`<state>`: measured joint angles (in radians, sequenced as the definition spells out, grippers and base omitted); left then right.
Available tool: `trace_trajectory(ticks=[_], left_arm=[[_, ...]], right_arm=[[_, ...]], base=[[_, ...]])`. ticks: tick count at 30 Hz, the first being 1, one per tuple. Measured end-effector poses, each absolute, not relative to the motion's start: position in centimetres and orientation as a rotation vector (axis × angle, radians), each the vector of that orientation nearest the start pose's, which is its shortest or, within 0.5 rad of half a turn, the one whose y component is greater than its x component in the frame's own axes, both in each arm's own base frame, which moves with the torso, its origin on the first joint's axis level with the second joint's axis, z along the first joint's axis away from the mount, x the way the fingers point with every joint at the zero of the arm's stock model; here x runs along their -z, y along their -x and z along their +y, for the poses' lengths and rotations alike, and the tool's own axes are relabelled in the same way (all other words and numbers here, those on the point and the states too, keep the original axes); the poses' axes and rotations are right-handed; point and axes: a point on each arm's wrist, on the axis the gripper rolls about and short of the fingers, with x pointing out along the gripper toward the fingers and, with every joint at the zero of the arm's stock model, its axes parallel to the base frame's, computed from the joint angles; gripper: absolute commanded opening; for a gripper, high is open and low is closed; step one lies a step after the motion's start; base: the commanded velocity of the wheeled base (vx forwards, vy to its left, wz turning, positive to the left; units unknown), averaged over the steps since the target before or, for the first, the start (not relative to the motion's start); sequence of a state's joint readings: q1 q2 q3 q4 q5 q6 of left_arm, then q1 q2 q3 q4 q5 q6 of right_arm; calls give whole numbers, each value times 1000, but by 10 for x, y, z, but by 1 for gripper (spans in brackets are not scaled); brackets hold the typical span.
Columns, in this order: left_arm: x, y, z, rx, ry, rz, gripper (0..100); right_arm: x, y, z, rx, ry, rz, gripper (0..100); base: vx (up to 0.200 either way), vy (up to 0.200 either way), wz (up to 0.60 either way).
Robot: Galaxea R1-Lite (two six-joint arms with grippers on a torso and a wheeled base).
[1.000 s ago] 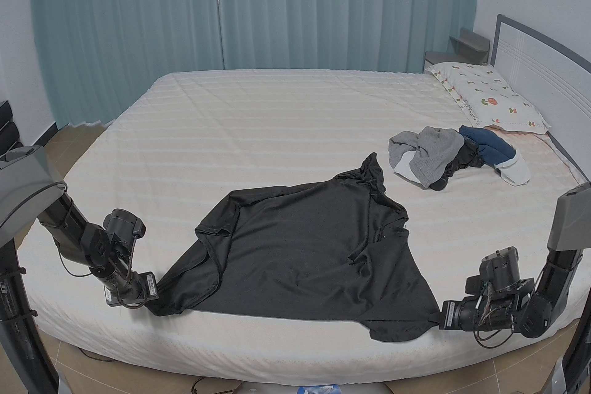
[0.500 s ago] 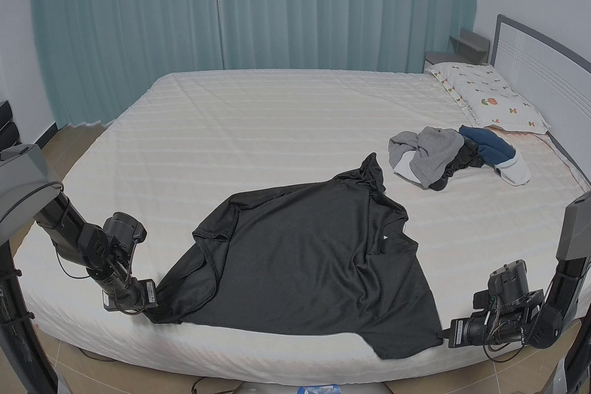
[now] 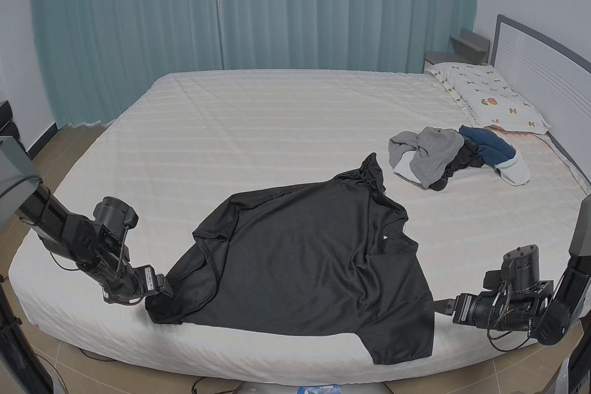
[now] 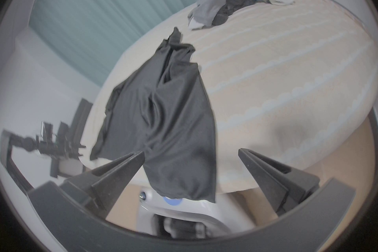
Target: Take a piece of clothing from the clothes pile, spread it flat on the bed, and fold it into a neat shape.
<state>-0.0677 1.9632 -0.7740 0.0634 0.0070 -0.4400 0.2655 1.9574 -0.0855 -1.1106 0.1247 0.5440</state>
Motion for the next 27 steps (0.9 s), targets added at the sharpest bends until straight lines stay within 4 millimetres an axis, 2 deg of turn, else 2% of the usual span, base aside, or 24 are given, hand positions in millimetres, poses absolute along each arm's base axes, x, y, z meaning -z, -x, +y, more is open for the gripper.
trace_trajectory(ticks=[7,13,17,20,27], left_arm=[[-67,-274,-22,-132,468,1164,100],[-82,-289,-33,-98,643,1007,100],[-91,-310,-40,-72,679,951,100],[-94,-334,-45,-58,707,910,100],[-74,-387,-63,-58,787,890,100]], right_arm=[[-32,-203,58,-170,-636,769,100],[-36,-206,58,-185,-673,733,100],[-37,-212,59,-187,-695,717,100],[-37,-219,62,-189,-722,707,100],[-29,-233,69,-165,-826,718,100]], base=[[0,0,0],[0,0,0],[0,0,0],[0,0,0],[0,0,0]])
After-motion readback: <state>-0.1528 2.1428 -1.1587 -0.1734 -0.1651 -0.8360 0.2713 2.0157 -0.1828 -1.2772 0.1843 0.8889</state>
